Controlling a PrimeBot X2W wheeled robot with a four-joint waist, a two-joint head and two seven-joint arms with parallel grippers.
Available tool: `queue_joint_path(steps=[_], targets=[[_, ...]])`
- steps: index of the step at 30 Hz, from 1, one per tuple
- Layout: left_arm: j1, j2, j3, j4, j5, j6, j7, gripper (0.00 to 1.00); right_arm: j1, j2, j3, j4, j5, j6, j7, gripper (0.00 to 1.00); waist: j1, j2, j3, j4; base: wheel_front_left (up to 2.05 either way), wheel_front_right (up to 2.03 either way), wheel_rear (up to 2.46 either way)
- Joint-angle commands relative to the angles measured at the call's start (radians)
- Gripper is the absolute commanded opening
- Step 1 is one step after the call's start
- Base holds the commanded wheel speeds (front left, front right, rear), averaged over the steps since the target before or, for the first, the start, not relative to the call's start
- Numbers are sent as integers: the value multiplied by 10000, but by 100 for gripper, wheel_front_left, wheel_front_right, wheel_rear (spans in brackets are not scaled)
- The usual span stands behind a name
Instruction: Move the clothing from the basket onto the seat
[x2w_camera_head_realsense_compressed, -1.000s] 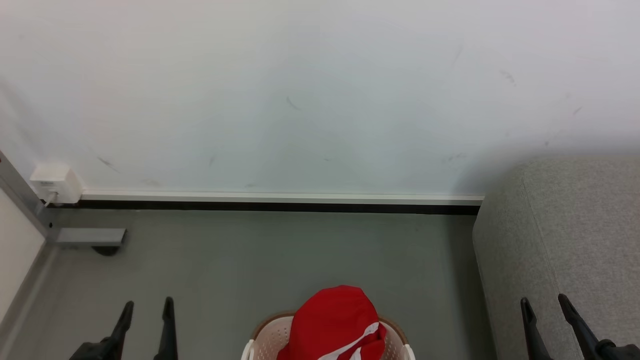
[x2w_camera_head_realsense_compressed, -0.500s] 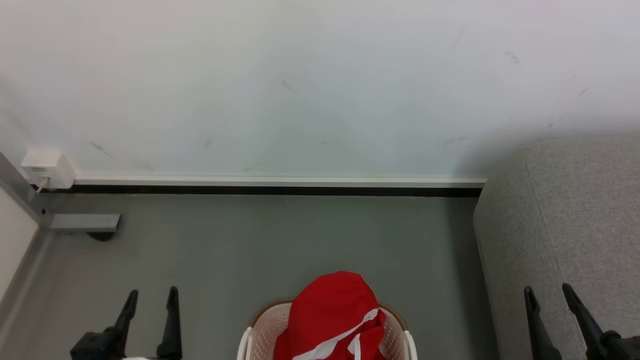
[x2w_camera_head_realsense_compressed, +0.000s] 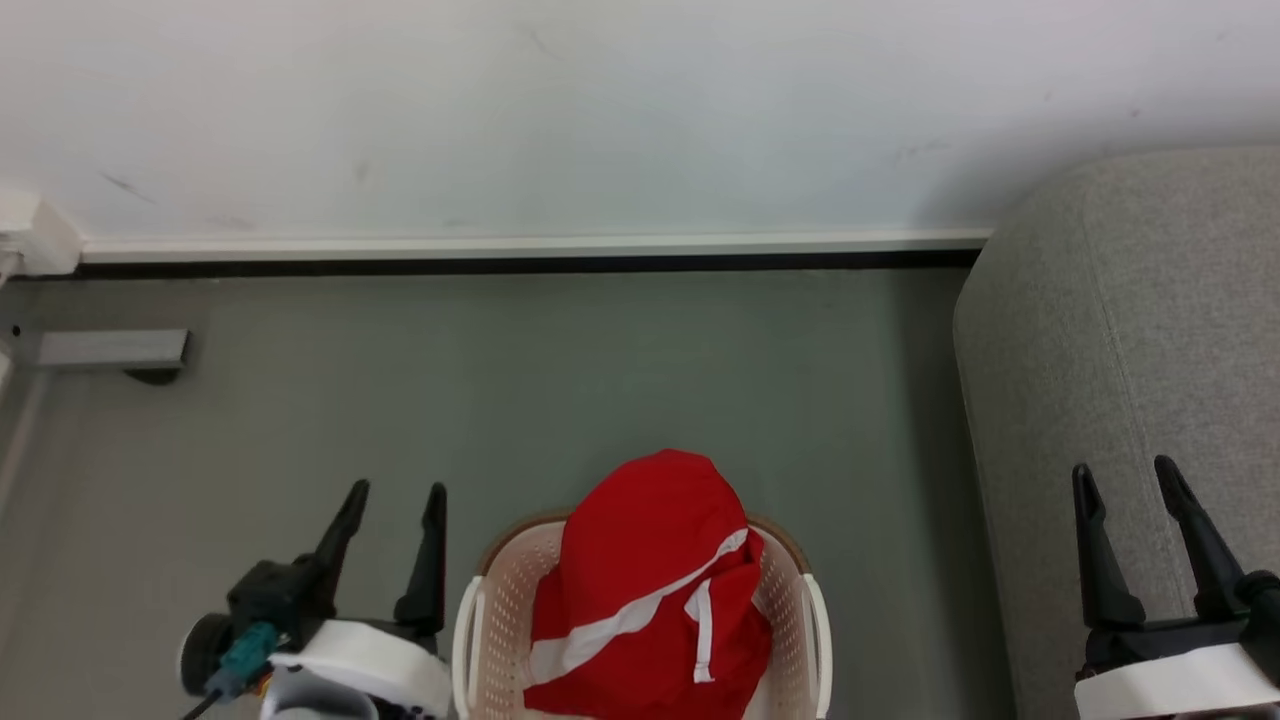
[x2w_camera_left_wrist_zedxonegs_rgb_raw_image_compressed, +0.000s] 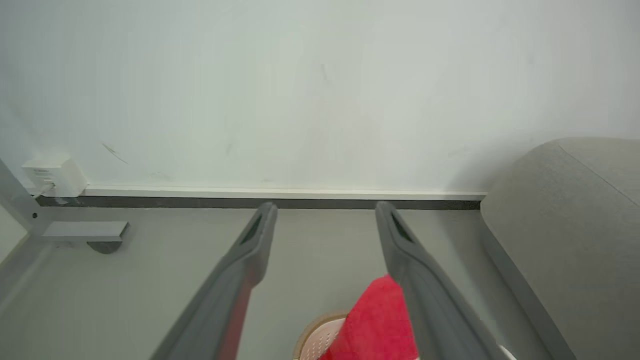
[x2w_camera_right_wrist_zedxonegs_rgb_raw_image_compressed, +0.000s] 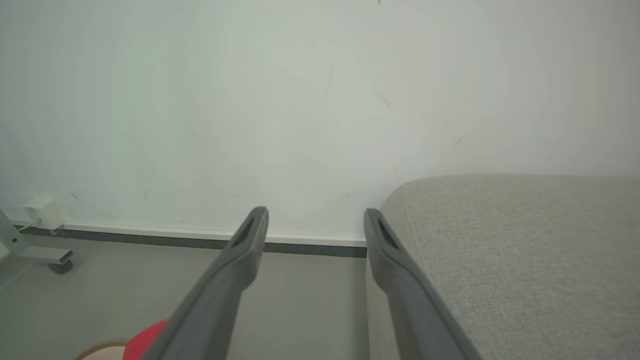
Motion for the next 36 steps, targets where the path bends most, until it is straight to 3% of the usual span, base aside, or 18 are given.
queue_joint_path(steps=[1, 19, 36], targets=[[-242, -12, -153, 122, -17, -29, -7, 100, -206, -33, -38, -88, -133, 29, -29, 100, -1, 0, 500, -128, 0, 0, 0], [-3330, -42, -3797, 3808, -325, -158, 767, 100, -1725, -72, -17, -1141, -226, 29, -17, 100, -1, 0, 2933, -890, 0, 0, 0], [-5507, -42, -4553, 6773, -733, -161, 590, 100, -2474, -8, 80, -2204, -384, 29, -15, 100, -1, 0, 4872, -1324, 0, 0, 0]])
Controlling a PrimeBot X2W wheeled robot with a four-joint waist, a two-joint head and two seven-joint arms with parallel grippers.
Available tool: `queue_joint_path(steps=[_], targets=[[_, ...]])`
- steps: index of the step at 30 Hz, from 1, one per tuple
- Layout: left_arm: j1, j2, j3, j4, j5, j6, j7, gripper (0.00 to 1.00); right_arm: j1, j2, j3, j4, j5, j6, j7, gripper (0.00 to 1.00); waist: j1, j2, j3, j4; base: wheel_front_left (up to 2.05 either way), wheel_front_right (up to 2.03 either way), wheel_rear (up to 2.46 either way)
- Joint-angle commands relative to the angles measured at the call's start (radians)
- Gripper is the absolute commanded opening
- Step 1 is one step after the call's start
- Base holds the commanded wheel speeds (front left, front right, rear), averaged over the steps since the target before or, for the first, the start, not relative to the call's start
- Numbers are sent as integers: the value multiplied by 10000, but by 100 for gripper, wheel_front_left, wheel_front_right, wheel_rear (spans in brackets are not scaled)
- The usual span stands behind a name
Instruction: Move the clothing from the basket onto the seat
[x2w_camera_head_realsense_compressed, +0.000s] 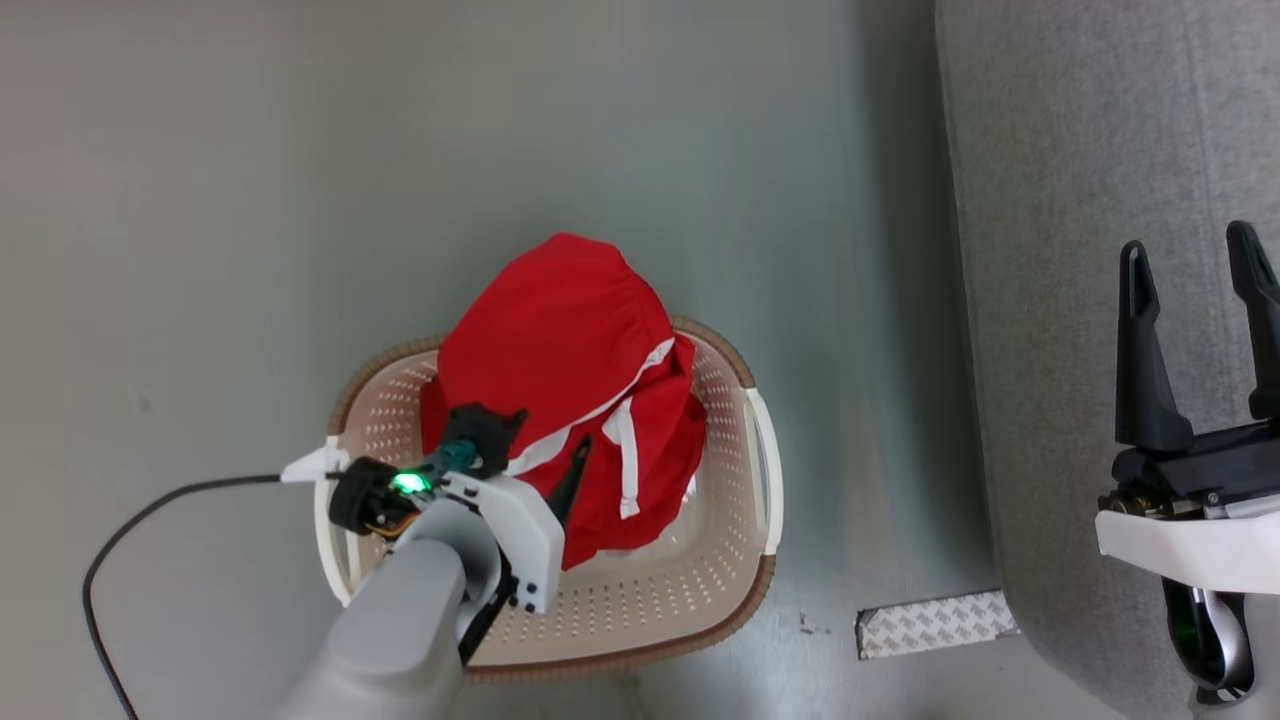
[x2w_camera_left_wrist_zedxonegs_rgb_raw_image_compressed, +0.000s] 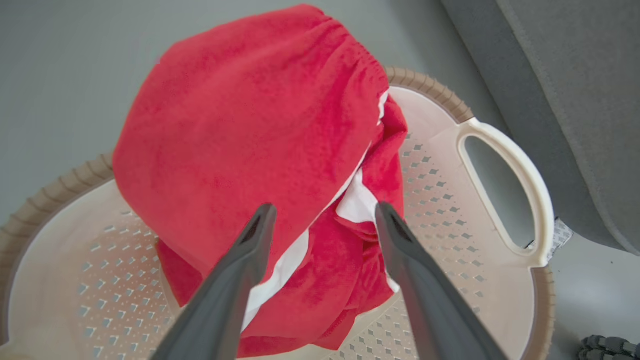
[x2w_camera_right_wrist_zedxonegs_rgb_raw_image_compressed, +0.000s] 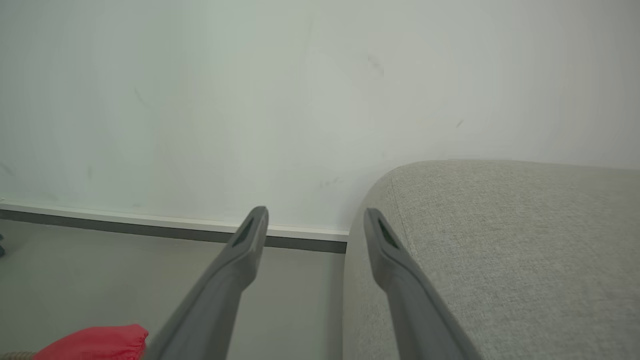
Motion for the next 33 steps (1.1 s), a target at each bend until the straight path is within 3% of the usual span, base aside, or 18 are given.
queue_joint_path(steps=[1, 24, 25, 27, 28, 33], targets=[[-269, 74, 2, 180, -83, -14, -83, 100, -208, -25, 32, -80, -55, 29, 4, 100, -1, -1, 330, -31, 0, 0, 0], [-2221, 396, -223, 1762, 4, 197, -557, 100, -780, 130, 197, -217, 61, 28, 4, 100, -1, -1, 2291, -585, 0, 0, 0], [-2273, 403, -238, 1824, -10, 188, -563, 76, -785, 141, 212, -215, 65, 29, 4, 100, -1, -1, 2330, -601, 0, 0, 0], [-2356, 399, -269, 1922, -56, 172, -578, 12, -792, 164, 228, -199, 69, 29, 6, 100, -1, -1, 2381, -626, 0, 0, 0], [-2401, 392, -276, 1950, -89, 167, -590, 0, -800, 176, 233, -190, 68, 29, 7, 100, -1, -1, 2398, -633, 0, 0, 0], [-2382, 310, -318, 1916, -199, 124, -646, 0, -828, 198, 171, -38, 51, 28, 7, 100, -1, -1, 2230, -561, 0, 0, 0]])
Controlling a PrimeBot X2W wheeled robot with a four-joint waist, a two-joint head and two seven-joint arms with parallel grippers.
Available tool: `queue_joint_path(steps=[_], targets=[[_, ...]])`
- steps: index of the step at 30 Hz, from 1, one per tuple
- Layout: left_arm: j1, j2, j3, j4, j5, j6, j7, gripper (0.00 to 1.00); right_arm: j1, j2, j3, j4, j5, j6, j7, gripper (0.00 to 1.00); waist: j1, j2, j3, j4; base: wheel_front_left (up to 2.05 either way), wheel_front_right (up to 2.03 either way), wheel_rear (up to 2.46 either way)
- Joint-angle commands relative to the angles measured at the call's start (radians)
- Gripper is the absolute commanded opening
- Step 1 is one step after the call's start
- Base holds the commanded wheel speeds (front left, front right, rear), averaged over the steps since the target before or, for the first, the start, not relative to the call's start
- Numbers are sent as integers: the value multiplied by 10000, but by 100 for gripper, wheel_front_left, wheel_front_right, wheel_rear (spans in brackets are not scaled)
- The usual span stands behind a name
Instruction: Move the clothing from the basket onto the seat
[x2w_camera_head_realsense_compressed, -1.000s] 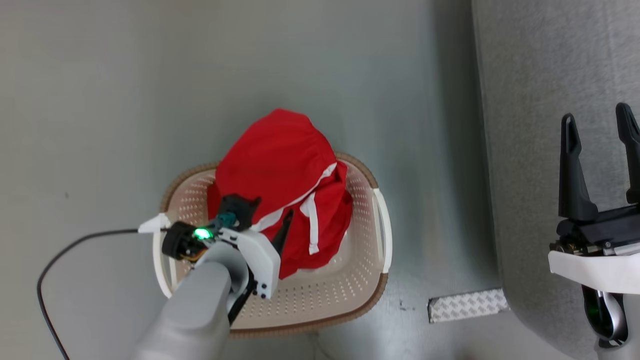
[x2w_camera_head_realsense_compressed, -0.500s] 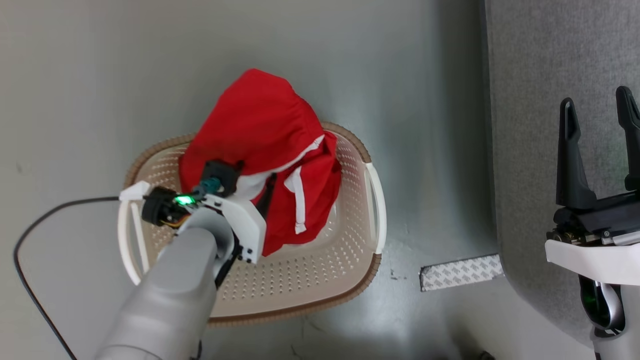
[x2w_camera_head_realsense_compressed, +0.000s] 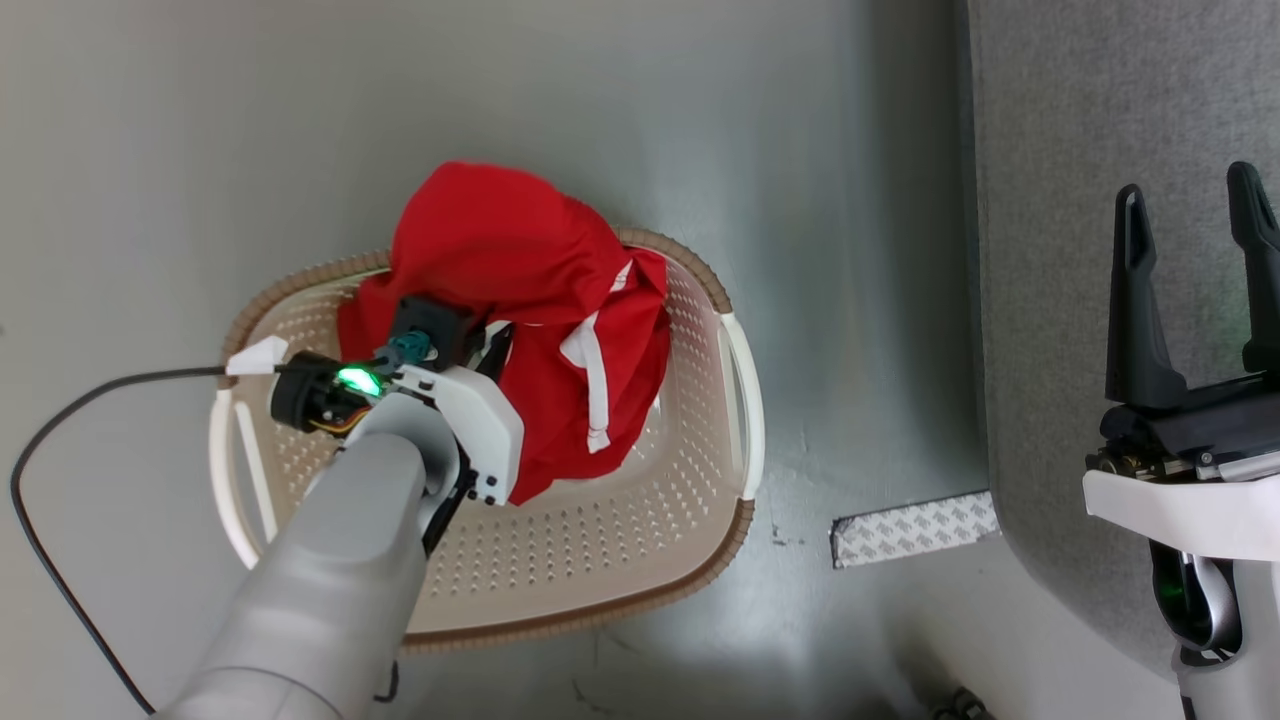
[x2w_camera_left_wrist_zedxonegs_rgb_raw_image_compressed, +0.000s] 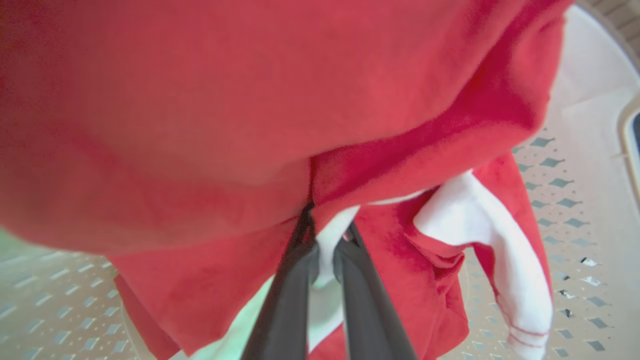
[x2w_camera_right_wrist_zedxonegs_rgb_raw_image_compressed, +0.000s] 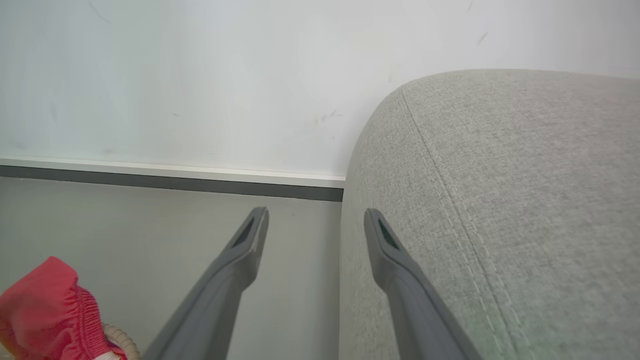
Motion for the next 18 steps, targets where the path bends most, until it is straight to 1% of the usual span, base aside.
queue_joint_path(steps=[1, 5, 9, 18], targets=[[48, 7, 23, -39, -137, -21, -65, 0, -76, 5, -40, 96, 30, 29, 8, 100, -1, 0, -147, 66, 0, 0, 0], [421, -73, 68, -281, -343, -48, -78, 0, 1, 20, -33, 208, 28, 28, 8, 100, -1, 0, -646, 222, 0, 0, 0], [1014, -115, 176, -1020, -557, -60, -78, 0, 249, -25, -90, 391, -34, 28, 8, 100, -1, 0, -1399, 453, 0, 0, 0], [2975, -132, 707, -2796, -1000, 8, -75, 0, 1157, -217, -206, 1038, -95, 28, 6, 100, -1, 0, -3860, 1047, 0, 0, 0]])
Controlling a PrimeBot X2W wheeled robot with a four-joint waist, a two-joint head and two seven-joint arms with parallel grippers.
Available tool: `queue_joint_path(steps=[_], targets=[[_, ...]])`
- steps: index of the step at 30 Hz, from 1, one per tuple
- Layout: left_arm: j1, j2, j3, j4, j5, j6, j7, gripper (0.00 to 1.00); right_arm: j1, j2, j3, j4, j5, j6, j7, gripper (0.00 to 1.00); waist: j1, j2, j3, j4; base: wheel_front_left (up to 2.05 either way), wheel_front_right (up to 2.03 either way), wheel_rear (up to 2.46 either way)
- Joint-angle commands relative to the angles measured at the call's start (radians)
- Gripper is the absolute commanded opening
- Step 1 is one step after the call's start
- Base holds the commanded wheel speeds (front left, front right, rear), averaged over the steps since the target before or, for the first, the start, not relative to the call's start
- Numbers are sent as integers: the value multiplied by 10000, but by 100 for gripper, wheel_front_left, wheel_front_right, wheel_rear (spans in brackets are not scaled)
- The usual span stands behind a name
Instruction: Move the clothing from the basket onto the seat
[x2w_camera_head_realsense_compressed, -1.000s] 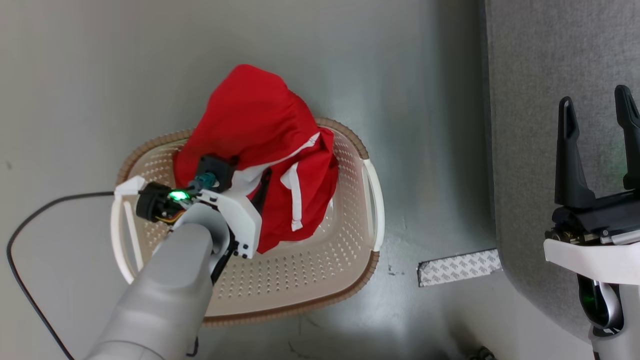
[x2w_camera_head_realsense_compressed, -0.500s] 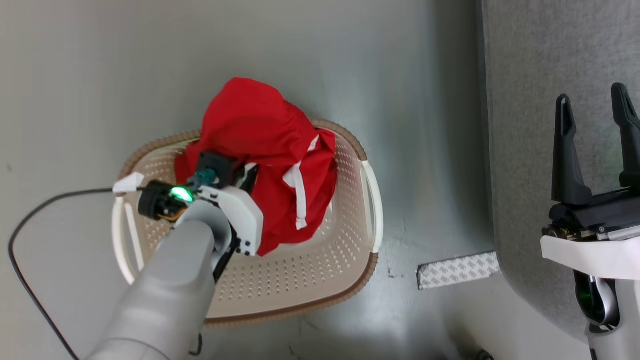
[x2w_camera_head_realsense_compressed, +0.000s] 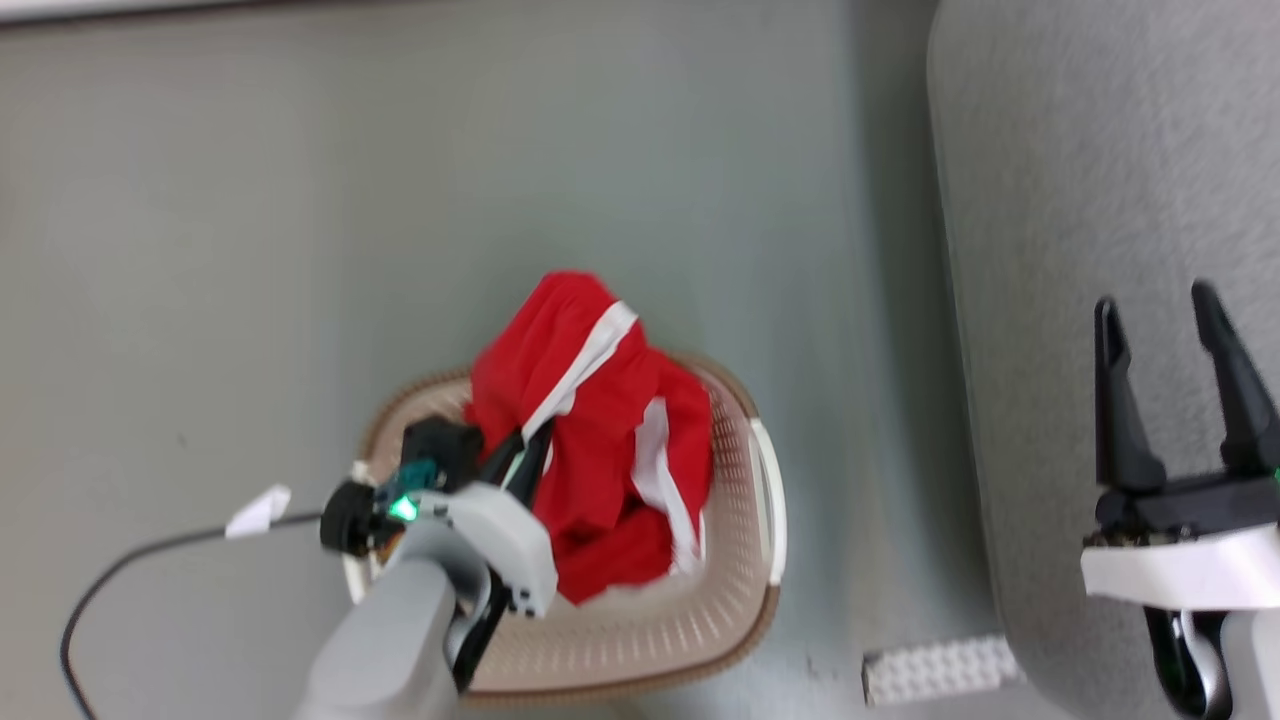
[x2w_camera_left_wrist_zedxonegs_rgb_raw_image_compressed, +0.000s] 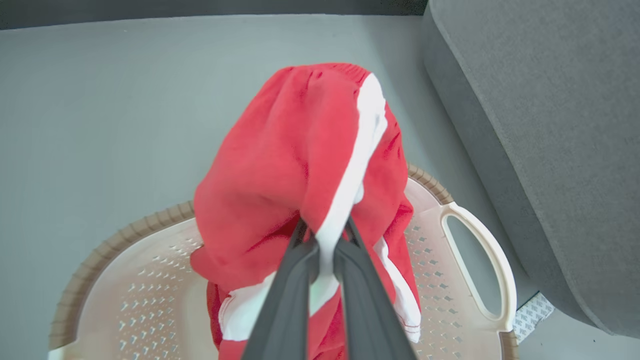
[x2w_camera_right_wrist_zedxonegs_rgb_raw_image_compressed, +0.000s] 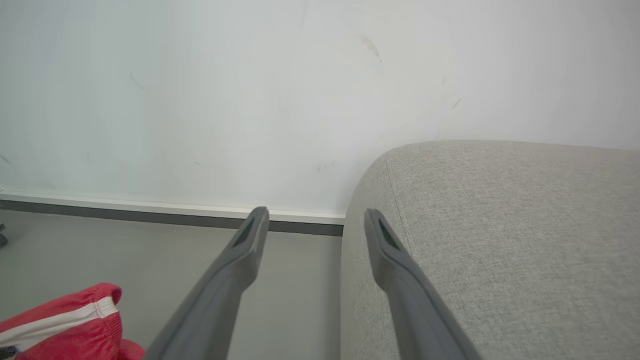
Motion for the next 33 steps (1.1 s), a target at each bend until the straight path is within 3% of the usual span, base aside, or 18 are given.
queue_joint_path(steps=[1, 20, 33], targets=[[368, 50, 89, -164, -154, 38, -4, 0, 238, -41, -5, 117, -53, 26, 4, 100, 0, 0, -1228, 400, 0, 0, 0], [3782, 438, 1577, -3192, -141, 633, -6, 0, 2856, -20, 97, 1260, -58, 26, 6, 100, 0, 0, -6077, 974, 0, 0, 0], [5008, 763, 2061, -4612, 7, 866, -6, 0, 3578, -85, 323, 1517, -152, 26, 6, 100, 0, 0, -7024, 985, 0, 0, 0]])
